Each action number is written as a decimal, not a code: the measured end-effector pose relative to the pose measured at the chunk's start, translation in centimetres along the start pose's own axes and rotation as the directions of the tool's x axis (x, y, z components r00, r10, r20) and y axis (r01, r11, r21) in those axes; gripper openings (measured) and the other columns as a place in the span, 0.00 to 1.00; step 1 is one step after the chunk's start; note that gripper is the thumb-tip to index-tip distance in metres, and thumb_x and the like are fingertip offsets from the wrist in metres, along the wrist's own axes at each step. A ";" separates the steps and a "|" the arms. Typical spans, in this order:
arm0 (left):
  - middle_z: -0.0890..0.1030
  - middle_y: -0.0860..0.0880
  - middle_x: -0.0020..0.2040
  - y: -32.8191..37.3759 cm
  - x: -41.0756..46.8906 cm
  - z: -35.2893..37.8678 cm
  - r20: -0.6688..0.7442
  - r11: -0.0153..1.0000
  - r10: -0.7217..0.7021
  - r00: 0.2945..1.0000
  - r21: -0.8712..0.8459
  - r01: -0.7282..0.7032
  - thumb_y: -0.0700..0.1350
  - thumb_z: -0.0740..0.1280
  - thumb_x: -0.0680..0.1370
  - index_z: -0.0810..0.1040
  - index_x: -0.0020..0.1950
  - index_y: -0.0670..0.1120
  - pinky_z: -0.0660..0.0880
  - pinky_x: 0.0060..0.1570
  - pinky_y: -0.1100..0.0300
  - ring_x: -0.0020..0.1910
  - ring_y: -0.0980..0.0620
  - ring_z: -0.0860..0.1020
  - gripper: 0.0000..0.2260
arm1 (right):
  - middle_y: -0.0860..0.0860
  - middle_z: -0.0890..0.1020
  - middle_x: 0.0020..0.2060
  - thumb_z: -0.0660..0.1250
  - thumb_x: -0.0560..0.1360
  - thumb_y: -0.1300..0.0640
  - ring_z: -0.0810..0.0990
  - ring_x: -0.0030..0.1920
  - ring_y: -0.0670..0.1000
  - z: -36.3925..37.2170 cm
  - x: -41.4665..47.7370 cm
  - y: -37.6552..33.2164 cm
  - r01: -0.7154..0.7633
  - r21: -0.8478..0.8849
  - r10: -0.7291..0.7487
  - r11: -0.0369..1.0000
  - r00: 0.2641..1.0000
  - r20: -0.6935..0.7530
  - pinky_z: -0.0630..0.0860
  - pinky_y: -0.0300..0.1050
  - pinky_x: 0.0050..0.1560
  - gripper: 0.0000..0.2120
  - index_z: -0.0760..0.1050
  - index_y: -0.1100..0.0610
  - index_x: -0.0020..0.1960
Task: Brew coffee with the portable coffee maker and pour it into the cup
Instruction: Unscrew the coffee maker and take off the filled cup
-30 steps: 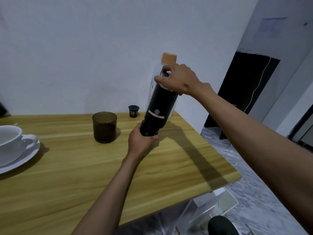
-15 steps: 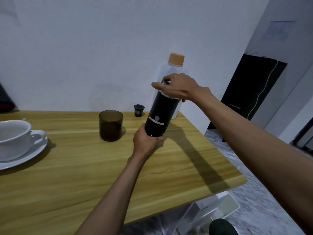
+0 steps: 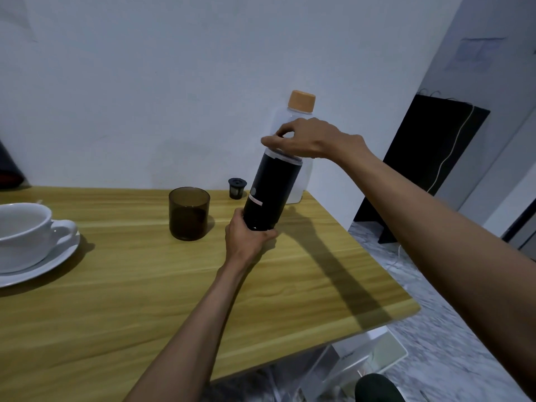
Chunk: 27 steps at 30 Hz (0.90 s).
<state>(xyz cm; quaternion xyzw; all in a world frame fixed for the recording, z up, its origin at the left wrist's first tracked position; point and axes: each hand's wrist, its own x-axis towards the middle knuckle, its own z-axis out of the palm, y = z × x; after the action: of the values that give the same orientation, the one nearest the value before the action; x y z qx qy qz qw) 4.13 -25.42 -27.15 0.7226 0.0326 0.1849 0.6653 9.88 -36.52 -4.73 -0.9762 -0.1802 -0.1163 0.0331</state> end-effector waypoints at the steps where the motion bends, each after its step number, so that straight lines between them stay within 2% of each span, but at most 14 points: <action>1: 0.78 0.58 0.48 0.0 0.0 0.0 0.006 1.000 0.003 1.000 0.000 -0.003 0.43 0.82 0.63 0.71 0.57 0.51 0.71 0.38 0.70 0.45 0.63 0.76 0.29 | 0.44 0.75 0.51 0.53 0.71 0.23 0.74 0.48 0.50 0.2 -0.1 -0.1 -0.013 -0.066 0.010 0.998 0.999 -0.043 0.67 0.46 0.41 0.33 0.79 0.44 0.60; 3: 0.77 0.59 0.48 -0.1 0.0 0.0 0.020 1.000 0.006 1.000 0.001 -0.006 0.43 0.82 0.63 0.71 0.57 0.51 0.71 0.38 0.71 0.46 0.64 0.76 0.29 | 0.46 0.78 0.49 0.48 0.72 0.22 0.75 0.46 0.51 0.6 -0.2 -0.3 -0.029 -0.107 0.023 0.994 0.998 -0.053 0.66 0.44 0.37 0.37 0.80 0.48 0.56; 7: 0.78 0.58 0.49 -0.2 0.0 0.0 0.037 1.000 0.016 0.999 0.011 -0.017 0.43 0.82 0.63 0.72 0.59 0.51 0.71 0.39 0.69 0.47 0.63 0.76 0.29 | 0.55 0.82 0.47 0.53 0.74 0.34 0.82 0.40 0.56 0.0 -0.2 -0.5 -0.049 0.163 0.031 0.985 0.993 0.111 0.75 0.42 0.32 0.28 0.78 0.55 0.50; 10: 0.77 0.60 0.48 -0.3 0.1 0.0 0.038 1.000 0.019 0.999 0.012 -0.019 0.44 0.82 0.64 0.72 0.59 0.51 0.70 0.40 0.70 0.47 0.64 0.75 0.29 | 0.53 0.81 0.52 0.56 0.75 0.38 0.81 0.38 0.53 -0.4 -0.3 -0.3 -0.006 0.219 -0.018 0.976 0.994 0.108 0.75 0.39 0.28 0.21 0.78 0.49 0.57; 12: 0.76 0.62 0.48 -0.2 0.1 0.0 0.037 1.000 0.016 0.999 0.008 -0.016 0.44 0.82 0.64 0.72 0.60 0.52 0.69 0.39 0.72 0.46 0.66 0.74 0.30 | 0.49 0.80 0.55 0.55 0.77 0.32 0.80 0.42 0.50 0.0 -0.4 -0.2 0.024 0.119 -0.024 0.993 1.000 0.003 0.73 0.41 0.35 0.25 0.78 0.45 0.63; 14: 0.75 0.63 0.47 -0.2 0.1 0.1 0.043 1.000 0.015 0.999 0.012 -0.016 0.44 0.82 0.64 0.72 0.63 0.50 0.69 0.38 0.73 0.45 0.66 0.74 0.32 | 0.50 0.80 0.52 0.51 0.77 0.27 0.76 0.46 0.50 0.5 -0.6 -0.5 -0.001 -0.022 -0.001 1.000 0.995 -0.097 0.68 0.46 0.42 0.31 0.81 0.47 0.58; 16: 0.75 0.62 0.47 -0.2 0.0 0.1 0.043 1.000 0.019 0.999 0.021 -0.020 0.43 0.82 0.64 0.73 0.65 0.48 0.70 0.36 0.73 0.45 0.65 0.74 0.32 | 0.50 0.80 0.45 0.49 0.77 0.27 0.76 0.44 0.52 0.7 -0.7 -0.7 -0.018 -0.034 0.016 0.999 0.996 -0.085 0.67 0.46 0.41 0.32 0.80 0.50 0.48; 18: 0.75 0.62 0.47 -0.3 0.0 0.0 0.036 1.000 0.019 0.999 0.024 -0.020 0.43 0.82 0.64 0.73 0.65 0.48 0.70 0.35 0.73 0.45 0.64 0.75 0.32 | 0.52 0.79 0.41 0.49 0.78 0.33 0.77 0.38 0.54 0.4 -0.8 -0.8 -0.012 0.083 0.011 0.996 1.000 0.014 0.71 0.44 0.37 0.28 0.76 0.52 0.40; 21: 0.74 0.62 0.47 -0.3 0.1 0.1 0.036 1.000 0.014 0.999 0.025 -0.015 0.43 0.82 0.65 0.72 0.65 0.48 0.68 0.38 0.72 0.47 0.61 0.75 0.32 | 0.52 0.79 0.41 0.52 0.76 0.39 0.79 0.35 0.54 -0.3 -0.9 -0.6 -0.006 0.189 -0.012 0.982 0.995 0.095 0.73 0.42 0.32 0.21 0.76 0.52 0.43; 23: 0.75 0.62 0.47 -0.3 0.1 0.1 0.037 1.000 0.007 0.999 0.017 -0.007 0.43 0.82 0.64 0.73 0.64 0.48 0.68 0.39 0.72 0.46 0.62 0.75 0.31 | 0.49 0.79 0.45 0.53 0.78 0.35 0.79 0.36 0.51 -0.2 -0.7 -0.6 0.005 0.126 -0.012 0.992 0.999 0.050 0.71 0.41 0.32 0.22 0.79 0.48 0.53; 24: 0.75 0.61 0.47 -0.3 0.2 0.1 0.036 1.000 0.004 0.999 0.017 -0.004 0.44 0.82 0.64 0.73 0.63 0.49 0.68 0.39 0.72 0.45 0.64 0.75 0.31 | 0.47 0.78 0.45 0.52 0.78 0.32 0.78 0.37 0.49 0.1 -0.6 -0.6 0.002 0.057 -0.002 0.998 1.000 -0.010 0.69 0.42 0.34 0.25 0.80 0.46 0.55; 26: 0.76 0.61 0.46 -0.2 0.1 0.1 0.043 1.000 0.002 0.999 0.022 -0.003 0.44 0.82 0.63 0.72 0.60 0.51 0.68 0.38 0.72 0.45 0.66 0.74 0.30 | 0.45 0.78 0.41 0.48 0.76 0.26 0.75 0.37 0.47 0.4 -0.5 -0.7 -0.027 -0.043 0.024 0.999 0.996 -0.085 0.65 0.43 0.34 0.32 0.79 0.48 0.46; 27: 0.76 0.61 0.47 -0.2 0.1 0.1 0.046 1.000 0.002 0.999 0.022 -0.003 0.44 0.82 0.63 0.72 0.60 0.52 0.68 0.38 0.72 0.45 0.66 0.75 0.30 | 0.46 0.78 0.39 0.46 0.75 0.25 0.76 0.36 0.47 0.4 -0.3 -0.8 -0.038 -0.044 0.035 0.998 0.997 -0.062 0.65 0.43 0.33 0.33 0.78 0.49 0.43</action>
<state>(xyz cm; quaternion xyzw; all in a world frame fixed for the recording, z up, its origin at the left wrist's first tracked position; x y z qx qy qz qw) 4.28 -25.50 -27.35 0.7339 0.0182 0.1687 0.6578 9.39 -35.87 -5.22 -0.9758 -0.1587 -0.1495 0.0187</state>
